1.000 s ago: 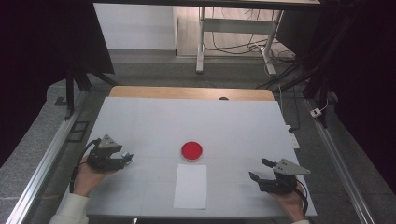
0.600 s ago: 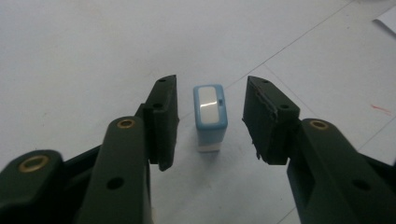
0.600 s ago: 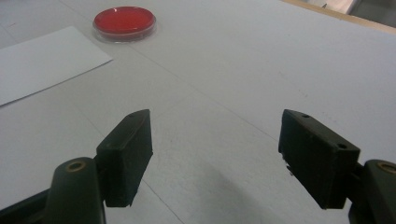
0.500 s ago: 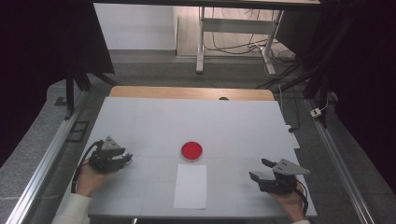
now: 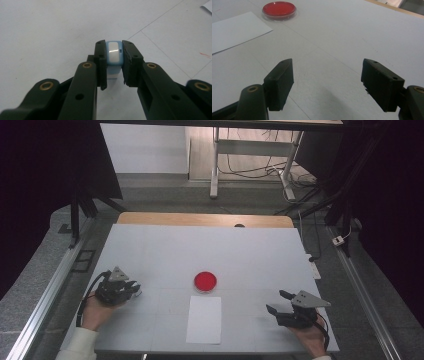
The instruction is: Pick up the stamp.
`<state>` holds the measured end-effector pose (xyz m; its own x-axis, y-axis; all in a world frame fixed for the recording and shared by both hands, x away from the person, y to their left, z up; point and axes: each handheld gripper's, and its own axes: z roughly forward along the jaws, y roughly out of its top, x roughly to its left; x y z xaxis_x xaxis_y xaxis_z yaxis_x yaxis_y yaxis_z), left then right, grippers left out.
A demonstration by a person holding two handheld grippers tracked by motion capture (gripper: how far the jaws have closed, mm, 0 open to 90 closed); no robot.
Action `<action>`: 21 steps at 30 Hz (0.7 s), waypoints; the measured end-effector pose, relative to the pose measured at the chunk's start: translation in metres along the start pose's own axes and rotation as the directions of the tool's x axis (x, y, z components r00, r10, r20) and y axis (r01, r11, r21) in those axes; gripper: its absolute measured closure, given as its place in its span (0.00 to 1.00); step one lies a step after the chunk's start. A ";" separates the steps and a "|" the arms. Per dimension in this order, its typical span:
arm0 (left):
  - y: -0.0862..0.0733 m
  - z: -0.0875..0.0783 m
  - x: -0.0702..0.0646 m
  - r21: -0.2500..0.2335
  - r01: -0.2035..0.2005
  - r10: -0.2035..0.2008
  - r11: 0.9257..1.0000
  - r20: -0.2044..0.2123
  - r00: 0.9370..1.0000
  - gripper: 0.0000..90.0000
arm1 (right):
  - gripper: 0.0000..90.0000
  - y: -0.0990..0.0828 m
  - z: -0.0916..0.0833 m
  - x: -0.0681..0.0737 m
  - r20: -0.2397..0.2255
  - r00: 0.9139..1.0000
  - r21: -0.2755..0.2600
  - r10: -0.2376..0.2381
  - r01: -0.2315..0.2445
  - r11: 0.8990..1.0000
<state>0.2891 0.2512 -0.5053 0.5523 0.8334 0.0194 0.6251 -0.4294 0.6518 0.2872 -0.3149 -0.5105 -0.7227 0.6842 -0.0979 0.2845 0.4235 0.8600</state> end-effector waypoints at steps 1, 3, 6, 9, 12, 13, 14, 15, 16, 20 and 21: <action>0.000 0.000 0.000 -0.002 0.002 -0.002 1.000 -0.002 1.000 0.83 | 0.28 0.000 0.000 0.000 0.000 1.000 -0.003 -0.001 0.001 1.000; 0.000 0.000 0.000 -0.002 0.002 -0.002 1.000 -0.003 1.000 0.83 | 0.28 0.000 0.000 0.001 0.001 1.000 0.001 -0.006 0.006 1.000; 0.000 -0.001 -0.001 -0.004 0.000 0.000 1.000 -0.011 1.000 0.84 | 0.28 0.000 0.000 0.001 0.007 1.000 0.004 -0.009 0.009 1.000; 0.000 -0.002 -0.001 -0.015 0.005 -0.005 1.000 -0.010 1.000 0.84 | 0.28 0.001 0.000 0.001 0.004 1.000 0.000 -0.013 0.013 1.000; 0.001 -0.004 -0.002 -0.028 0.009 -0.009 1.000 -0.004 1.000 0.84 | 0.28 0.001 0.000 0.002 0.004 1.000 -0.002 -0.013 0.013 1.000; 0.001 -0.005 -0.002 -0.034 0.013 -0.013 0.999 -0.003 1.000 0.84 | 0.28 0.000 0.000 0.002 0.003 1.000 -0.001 -0.011 0.011 1.000; 0.002 -0.005 -0.003 -0.042 0.015 -0.015 0.999 -0.003 1.000 0.84 | 0.28 0.001 0.001 0.002 0.005 1.000 0.002 -0.016 0.016 1.000; 0.002 -0.007 -0.002 -0.050 0.016 -0.016 0.999 0.001 1.000 0.84 | 0.28 0.001 0.001 0.003 0.008 1.000 0.004 -0.018 0.018 1.000; 0.002 -0.008 -0.003 -0.060 0.022 -0.022 0.998 0.004 1.000 0.84 | 0.28 0.001 0.001 0.003 0.005 1.000 0.001 -0.021 0.021 1.000; 0.003 -0.012 -0.002 -0.083 0.034 -0.032 0.996 0.017 0.999 0.84 | 0.28 0.002 0.000 0.004 0.013 0.999 0.001 -0.030 0.030 1.000; 0.003 -0.012 -0.002 -0.090 0.038 -0.036 0.995 0.021 0.999 0.84 | 0.28 0.002 0.000 0.004 0.013 0.999 0.001 -0.030 0.030 1.000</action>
<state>0.2829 0.2521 -0.4938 0.5407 0.8410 -0.0200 0.5936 -0.3646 0.7174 0.2847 -0.3113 -0.5095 -0.7223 0.6792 -0.1303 0.2637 0.4446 0.8561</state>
